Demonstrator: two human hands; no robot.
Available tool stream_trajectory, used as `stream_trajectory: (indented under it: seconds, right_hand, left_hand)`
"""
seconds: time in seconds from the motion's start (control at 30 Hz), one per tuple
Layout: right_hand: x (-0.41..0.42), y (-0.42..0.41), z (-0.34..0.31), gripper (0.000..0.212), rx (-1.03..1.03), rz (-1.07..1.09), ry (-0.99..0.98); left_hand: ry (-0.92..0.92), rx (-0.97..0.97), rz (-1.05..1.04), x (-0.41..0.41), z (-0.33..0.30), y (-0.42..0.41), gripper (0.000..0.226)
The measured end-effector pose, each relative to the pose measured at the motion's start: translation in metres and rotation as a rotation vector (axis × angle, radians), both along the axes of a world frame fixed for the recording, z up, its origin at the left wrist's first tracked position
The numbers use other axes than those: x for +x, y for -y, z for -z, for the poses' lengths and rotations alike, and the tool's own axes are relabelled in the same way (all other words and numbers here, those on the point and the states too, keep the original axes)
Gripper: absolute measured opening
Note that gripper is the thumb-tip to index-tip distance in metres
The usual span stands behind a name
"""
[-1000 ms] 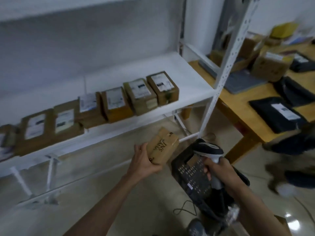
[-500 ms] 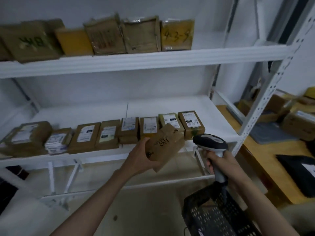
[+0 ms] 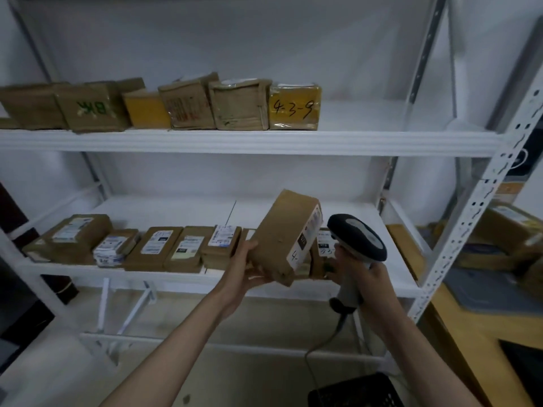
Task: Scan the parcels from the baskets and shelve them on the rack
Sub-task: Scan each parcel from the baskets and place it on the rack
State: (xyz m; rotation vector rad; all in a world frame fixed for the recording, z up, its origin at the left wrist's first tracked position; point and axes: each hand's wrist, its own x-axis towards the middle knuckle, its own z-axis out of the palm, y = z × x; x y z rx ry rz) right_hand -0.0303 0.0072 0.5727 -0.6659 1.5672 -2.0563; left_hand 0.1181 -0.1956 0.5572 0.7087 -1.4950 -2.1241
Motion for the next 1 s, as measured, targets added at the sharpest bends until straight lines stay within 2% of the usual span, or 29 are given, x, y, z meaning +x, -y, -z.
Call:
stream_trajectory:
  seconds: [0.1,0.17,0.3,0.4,0.47,0.57,0.63,0.87,1.0]
  right_hand:
    - [0.006,0.002,-0.004,0.04,-0.072,-0.07,-0.077]
    - [0.01,0.003,-0.005,0.043,-0.106,-0.064,-0.09]
    - [0.011,0.0,-0.004,0.037,-0.122,-0.066,-0.077]
    - [0.009,-0.002,-0.003,0.038,-0.07,-0.054,-0.04]
    - [0.009,-0.002,-0.004,0.038,-0.057,-0.051,-0.047]
    - [0.01,-0.006,-0.008,0.041,-0.066,-0.064,-0.041]
    - [0.01,-0.008,-0.011,0.042,-0.071,-0.082,-0.059]
    - [-0.003,-0.019,-0.032,0.037,-0.097,-0.163,-0.143]
    - [-0.014,-0.026,-0.05,0.034,-0.029,-0.081,-0.177]
  left_hand:
    - [-0.053,0.11,0.09,-0.013,0.008,-0.023,0.042]
    - [-0.008,0.095,0.074,-0.02,0.008,-0.033,0.041]
    - [0.095,-0.234,0.012,-0.027,-0.001,-0.036,0.033]
    - [0.152,-0.316,0.035,-0.027,-0.008,-0.038,0.035]
    - [0.163,-0.301,0.056,-0.026,-0.009,-0.039,0.05]
    - [0.201,-0.369,0.071,-0.025,-0.013,-0.039,0.091]
    - [0.239,-0.436,0.066,-0.028,-0.017,-0.039,0.094]
    - [0.205,-0.371,0.093,-0.039,-0.02,-0.027,0.095]
    - [0.189,-0.322,0.037,-0.046,-0.02,-0.011,0.102]
